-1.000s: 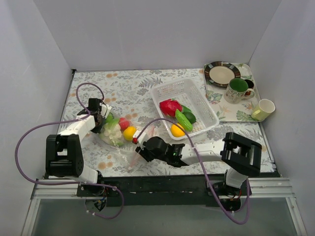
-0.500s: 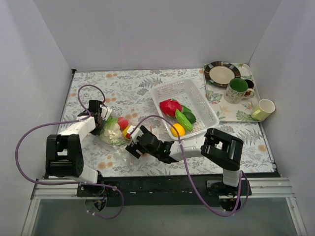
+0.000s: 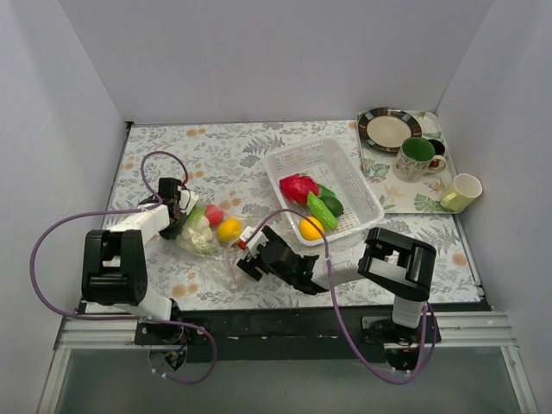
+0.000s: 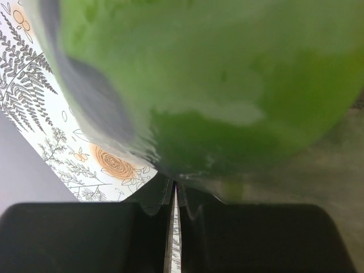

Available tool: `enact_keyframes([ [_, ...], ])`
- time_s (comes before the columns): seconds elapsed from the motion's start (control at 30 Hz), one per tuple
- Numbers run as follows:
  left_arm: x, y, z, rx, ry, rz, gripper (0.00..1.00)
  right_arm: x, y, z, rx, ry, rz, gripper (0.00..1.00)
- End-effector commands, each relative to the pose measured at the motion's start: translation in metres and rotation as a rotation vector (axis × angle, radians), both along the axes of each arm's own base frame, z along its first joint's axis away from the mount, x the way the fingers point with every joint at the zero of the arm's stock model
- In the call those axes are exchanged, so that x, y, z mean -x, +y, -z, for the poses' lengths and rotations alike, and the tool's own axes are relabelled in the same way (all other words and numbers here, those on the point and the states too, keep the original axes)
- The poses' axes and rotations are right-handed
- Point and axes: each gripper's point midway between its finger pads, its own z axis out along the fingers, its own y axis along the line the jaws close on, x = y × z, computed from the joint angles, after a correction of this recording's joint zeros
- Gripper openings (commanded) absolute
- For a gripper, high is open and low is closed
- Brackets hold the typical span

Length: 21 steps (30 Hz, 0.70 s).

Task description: Open the zip-top bag and remove the fake food

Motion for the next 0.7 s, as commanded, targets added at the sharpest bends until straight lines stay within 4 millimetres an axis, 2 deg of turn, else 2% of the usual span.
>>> enact_keyframes([
  [0.0, -0.001, 0.002, 0.000, -0.017, -0.007, -0.001, 0.00, -0.009, 0.016, -0.027, -0.116, -0.020, 0.022, 0.92],
  [0.17, 0.002, 0.005, 0.001, -0.033, 0.009, 0.009, 0.00, -0.019, 0.041, -0.042, -0.148, -0.036, -0.010, 0.90],
  [0.3, 0.002, 0.004, 0.002, -0.030, 0.010, 0.014, 0.00, -0.033, 0.054, -0.034, -0.152, -0.013, -0.014, 0.86],
  [0.5, 0.003, 0.006, 0.000, -0.044, 0.012, 0.027, 0.00, -0.047, 0.060, -0.011, -0.138, 0.064, -0.012, 0.78],
  [0.67, 0.003, 0.006, -0.001, -0.045, 0.010, 0.033, 0.00, -0.041, 0.068, 0.003, -0.156, 0.136, -0.047, 0.72],
])
